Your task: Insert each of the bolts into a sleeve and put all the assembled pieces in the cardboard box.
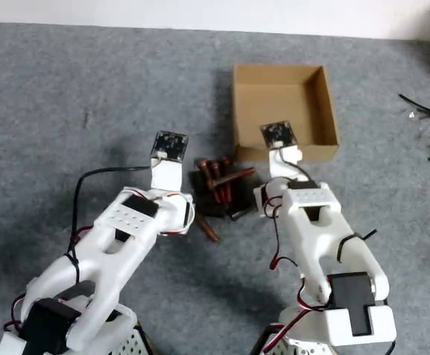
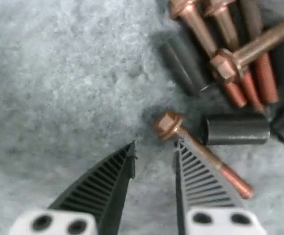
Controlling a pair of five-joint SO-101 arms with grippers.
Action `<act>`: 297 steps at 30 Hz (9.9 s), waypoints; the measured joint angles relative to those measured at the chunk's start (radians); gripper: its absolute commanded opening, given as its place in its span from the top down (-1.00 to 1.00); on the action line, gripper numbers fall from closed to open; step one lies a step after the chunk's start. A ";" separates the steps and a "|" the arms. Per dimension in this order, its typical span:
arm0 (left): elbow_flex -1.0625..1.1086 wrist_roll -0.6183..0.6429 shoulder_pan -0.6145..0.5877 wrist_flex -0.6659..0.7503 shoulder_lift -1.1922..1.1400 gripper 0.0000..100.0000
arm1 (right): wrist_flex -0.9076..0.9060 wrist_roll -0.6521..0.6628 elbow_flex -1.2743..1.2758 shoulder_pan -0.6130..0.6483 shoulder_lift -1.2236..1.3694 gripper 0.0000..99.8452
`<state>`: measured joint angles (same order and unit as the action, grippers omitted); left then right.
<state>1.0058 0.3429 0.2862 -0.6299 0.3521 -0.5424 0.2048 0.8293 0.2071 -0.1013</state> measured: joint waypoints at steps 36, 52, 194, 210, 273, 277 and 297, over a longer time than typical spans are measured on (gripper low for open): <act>0.101 0.281 0.172 0.155 0.075 0.73 | 0.049 0.000 0.000 -0.005 0.000 0.99; -0.009 0.319 0.158 0.264 -0.192 0.77 | 0.049 0.000 0.000 -0.005 0.000 0.99; 0.370 0.236 0.098 0.282 1.450 0.99 | 0.201 -0.005 0.847 0.417 -1.709 0.99; 0.540 0.236 0.104 0.494 1.448 0.99 | 0.161 0.054 0.847 0.448 -1.709 0.99; 0.545 0.207 0.229 0.126 1.455 0.99 | 0.153 0.061 0.847 0.463 -1.709 0.99; 0.545 0.209 0.216 0.126 1.455 0.68 | 0.153 0.061 0.847 0.460 -1.709 0.99; 0.419 0.411 0.048 0.029 1.455 0.29 | 0.153 0.063 0.847 0.399 -1.709 0.99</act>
<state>1.4246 0.7541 0.3337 -0.6007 1.8067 -0.3890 0.2677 1.6763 0.6061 -1.8105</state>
